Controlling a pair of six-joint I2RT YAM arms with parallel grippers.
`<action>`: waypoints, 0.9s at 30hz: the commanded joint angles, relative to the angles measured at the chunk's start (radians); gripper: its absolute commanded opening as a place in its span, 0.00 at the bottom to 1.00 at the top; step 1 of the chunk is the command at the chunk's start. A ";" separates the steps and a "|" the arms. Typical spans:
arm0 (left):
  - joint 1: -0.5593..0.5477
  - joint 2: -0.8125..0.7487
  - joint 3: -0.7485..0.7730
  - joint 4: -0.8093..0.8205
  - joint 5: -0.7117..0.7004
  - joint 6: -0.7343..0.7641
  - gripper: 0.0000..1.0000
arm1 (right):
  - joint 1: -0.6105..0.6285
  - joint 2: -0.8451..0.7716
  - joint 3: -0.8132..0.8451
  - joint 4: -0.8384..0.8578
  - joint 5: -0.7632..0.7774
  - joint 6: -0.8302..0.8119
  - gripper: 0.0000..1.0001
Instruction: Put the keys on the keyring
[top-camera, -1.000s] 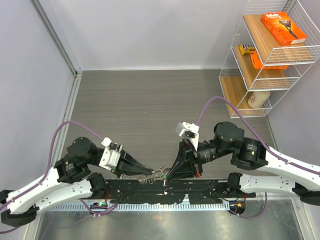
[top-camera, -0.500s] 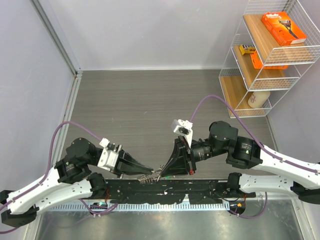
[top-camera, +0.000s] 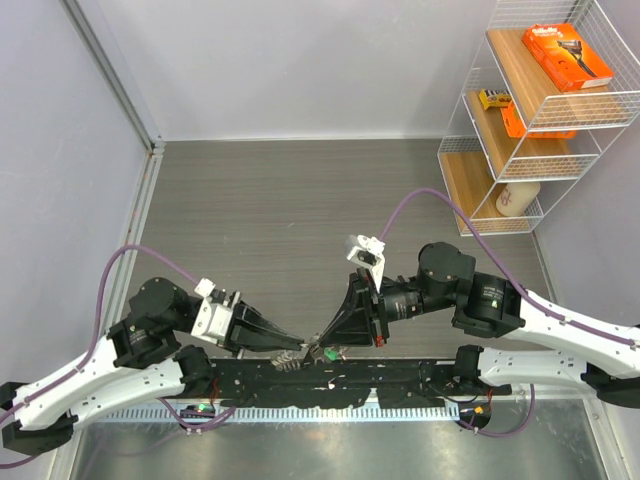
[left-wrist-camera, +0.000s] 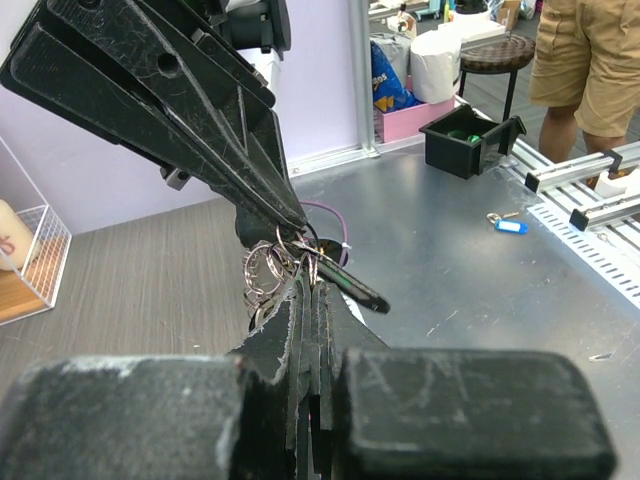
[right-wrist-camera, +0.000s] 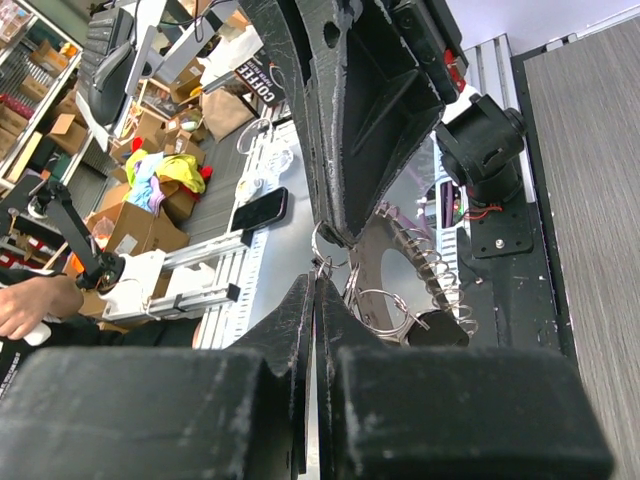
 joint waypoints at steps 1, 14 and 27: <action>-0.002 -0.027 0.005 0.084 0.005 0.010 0.00 | 0.006 0.000 0.027 -0.006 0.037 0.003 0.06; 0.000 -0.040 0.005 0.074 -0.004 0.018 0.00 | 0.009 0.023 0.031 -0.014 0.043 0.019 0.06; -0.002 -0.037 0.008 0.065 0.012 0.019 0.00 | 0.023 0.052 0.062 -0.009 0.032 0.003 0.06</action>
